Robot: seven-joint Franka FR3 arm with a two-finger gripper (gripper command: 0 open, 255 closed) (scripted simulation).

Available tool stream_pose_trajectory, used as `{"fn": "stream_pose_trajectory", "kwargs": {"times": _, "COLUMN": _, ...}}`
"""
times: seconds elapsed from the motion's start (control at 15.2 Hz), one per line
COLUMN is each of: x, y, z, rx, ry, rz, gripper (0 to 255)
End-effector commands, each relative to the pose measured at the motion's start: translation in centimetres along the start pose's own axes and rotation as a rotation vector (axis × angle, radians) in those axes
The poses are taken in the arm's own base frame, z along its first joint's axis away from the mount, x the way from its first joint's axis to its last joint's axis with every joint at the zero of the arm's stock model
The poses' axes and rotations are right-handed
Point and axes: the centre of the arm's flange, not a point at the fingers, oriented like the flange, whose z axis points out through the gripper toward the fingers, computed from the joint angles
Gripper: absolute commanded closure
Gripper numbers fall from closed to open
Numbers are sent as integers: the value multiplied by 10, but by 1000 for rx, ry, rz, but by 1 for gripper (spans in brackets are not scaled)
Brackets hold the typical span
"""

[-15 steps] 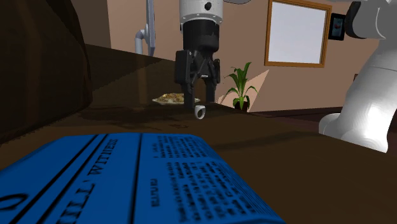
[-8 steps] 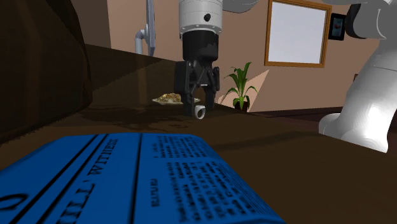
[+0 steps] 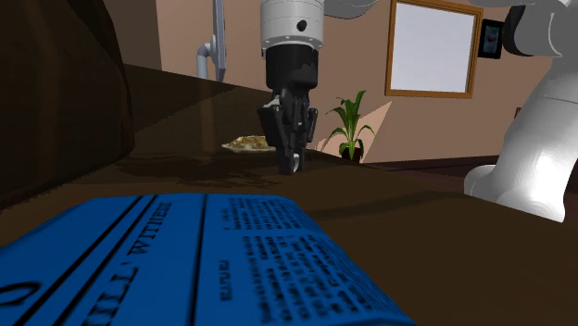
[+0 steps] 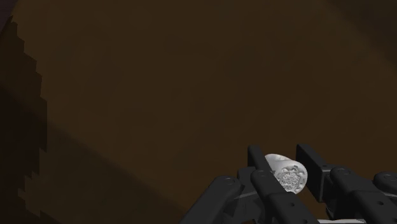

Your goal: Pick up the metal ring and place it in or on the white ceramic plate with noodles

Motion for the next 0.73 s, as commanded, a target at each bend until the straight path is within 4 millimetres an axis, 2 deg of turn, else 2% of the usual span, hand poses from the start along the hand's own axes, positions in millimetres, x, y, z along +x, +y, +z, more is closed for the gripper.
{"fn": "stream_pose_trajectory", "kwargs": {"times": 0.0, "x": 0, "y": 0, "z": 0, "rx": 0, "ry": 0, "rz": 0, "gripper": 255}}
{"fn": "stream_pose_trajectory", "kwargs": {"times": 0.33, "x": 0, "y": 0, "z": 0, "rx": 0, "ry": 0, "rz": 0, "gripper": 255}}
{"fn": "stream_pose_trajectory", "kwargs": {"times": 0.66, "x": 0, "y": 0, "z": -26, "rx": 0, "ry": 0, "rz": 0, "gripper": 255}}
